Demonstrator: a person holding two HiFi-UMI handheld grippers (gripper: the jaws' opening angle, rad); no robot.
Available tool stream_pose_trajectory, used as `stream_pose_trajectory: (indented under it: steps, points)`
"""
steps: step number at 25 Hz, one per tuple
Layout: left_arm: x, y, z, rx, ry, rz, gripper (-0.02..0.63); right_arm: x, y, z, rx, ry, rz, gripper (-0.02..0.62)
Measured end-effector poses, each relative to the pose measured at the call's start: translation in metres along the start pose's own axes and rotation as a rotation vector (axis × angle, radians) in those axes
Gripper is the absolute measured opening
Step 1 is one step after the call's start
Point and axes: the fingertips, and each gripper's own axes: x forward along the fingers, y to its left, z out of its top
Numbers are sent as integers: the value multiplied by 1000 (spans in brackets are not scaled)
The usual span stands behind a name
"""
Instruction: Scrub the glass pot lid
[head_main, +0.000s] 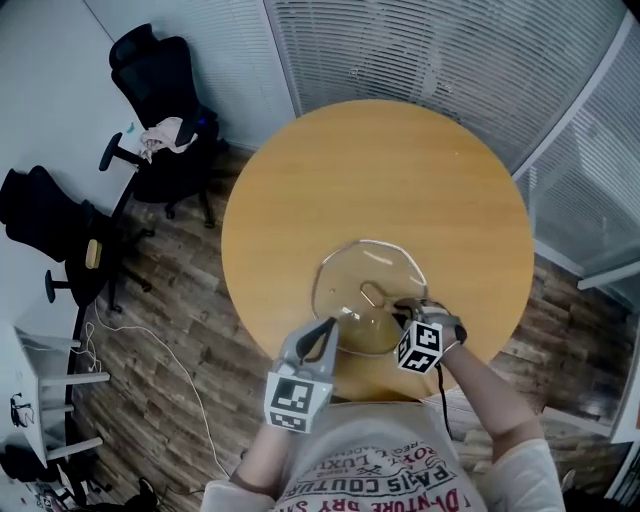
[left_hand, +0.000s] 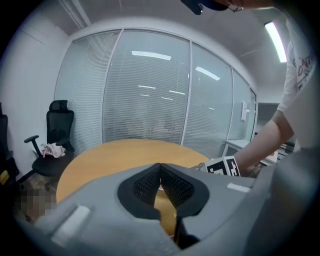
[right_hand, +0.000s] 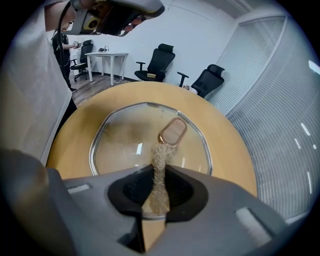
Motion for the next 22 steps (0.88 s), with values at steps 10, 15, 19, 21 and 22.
stream_pose_trajectory:
  steps: [10,15,19,21,22]
  points:
    - [-7,36,-6,-36,9,-82,8,-3,23,28,368,43,-44,63]
    - [-10,48,-13,-20,16,-132,8,1,30,41,477,79,-71,63]
    - [-15,63,-17,-17,22,-155,8,5,31,52,573,110,-105,64]
    - [-16,70,-16,-17,19,-170,8,7,29,57,638,108,-114,63]
    - [-17,73,-17,-17,21,-178,8,8,29,61,671,106,-115,64]
